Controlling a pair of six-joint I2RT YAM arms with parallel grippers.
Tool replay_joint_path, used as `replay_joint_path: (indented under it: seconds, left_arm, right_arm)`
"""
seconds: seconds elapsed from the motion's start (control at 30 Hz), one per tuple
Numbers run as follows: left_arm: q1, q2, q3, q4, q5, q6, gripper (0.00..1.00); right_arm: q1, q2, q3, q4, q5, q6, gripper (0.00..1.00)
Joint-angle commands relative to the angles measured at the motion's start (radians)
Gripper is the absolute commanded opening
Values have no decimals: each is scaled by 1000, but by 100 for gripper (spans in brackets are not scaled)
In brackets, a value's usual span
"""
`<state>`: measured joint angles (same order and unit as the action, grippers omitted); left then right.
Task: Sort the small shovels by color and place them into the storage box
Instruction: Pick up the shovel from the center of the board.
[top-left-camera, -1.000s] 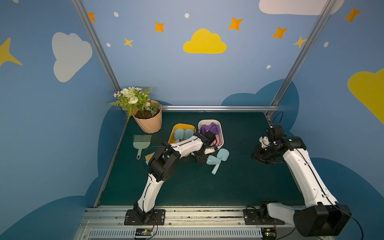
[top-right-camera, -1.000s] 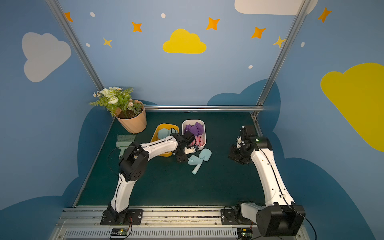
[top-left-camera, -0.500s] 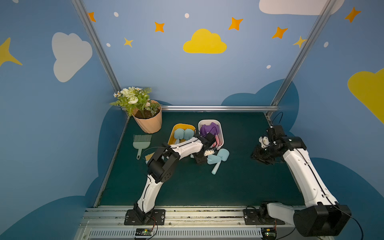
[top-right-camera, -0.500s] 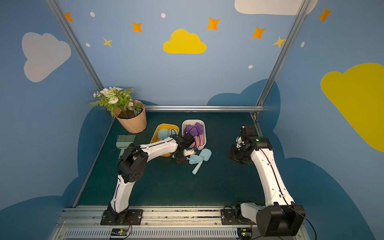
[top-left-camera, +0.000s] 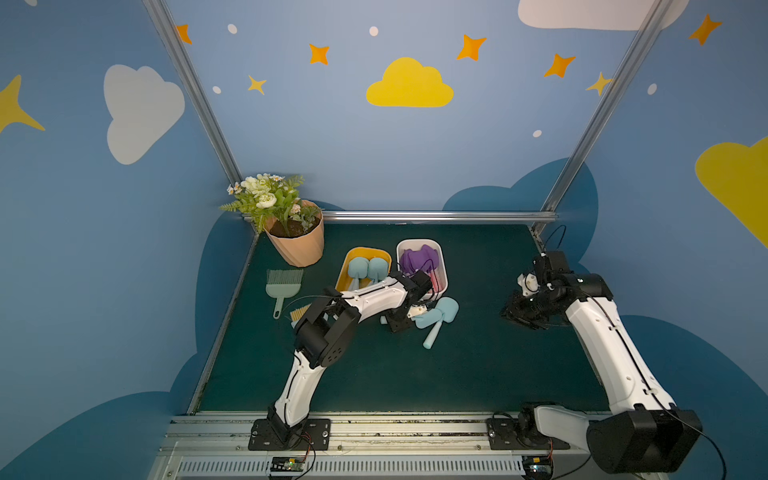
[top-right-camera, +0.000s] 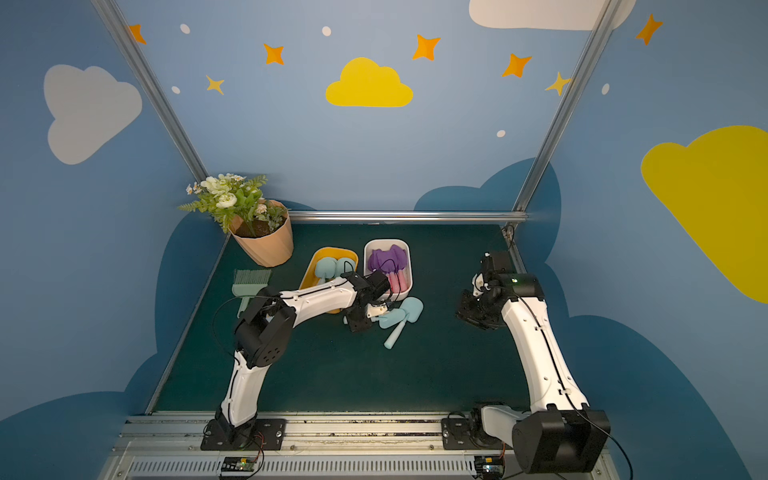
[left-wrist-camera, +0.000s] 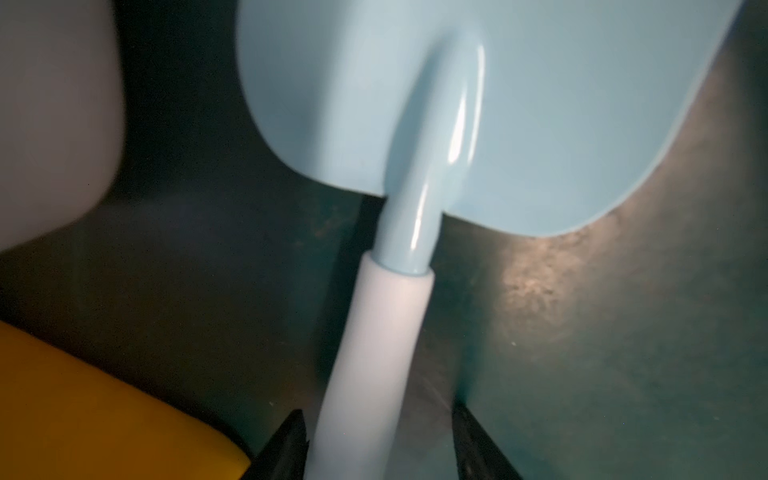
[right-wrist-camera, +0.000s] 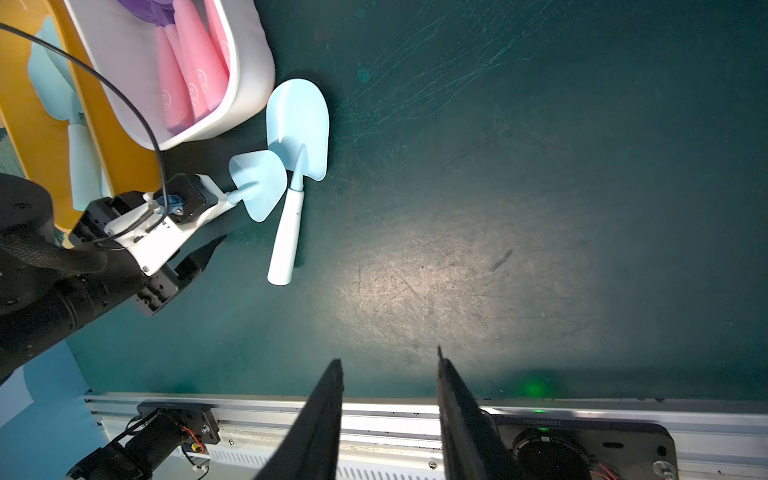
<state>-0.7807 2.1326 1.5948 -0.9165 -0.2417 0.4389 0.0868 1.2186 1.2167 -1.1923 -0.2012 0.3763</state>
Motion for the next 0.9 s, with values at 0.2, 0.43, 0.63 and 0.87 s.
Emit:
replay_joint_path:
  seconds: [0.2,0.43,0.63,0.87]
  left_arm:
    - [-9,-31,-29,-77,-2,-14,35]
    - [-14,-44,-29,-98,-8,-24,33]
    - [-14,-51,-34,-101,-21,-25,24]
    - [-17,-47,-26,-102,-28,-29,3]
  right_arm:
    - [-5,-24,-15,0,-9,-5,39]
    - [-7,-30,-16,0,-7,-1,39]
    - [-8,-31,-14,0,-7,2,39]
    - [-8,-30,-13,0,-11,2,39]
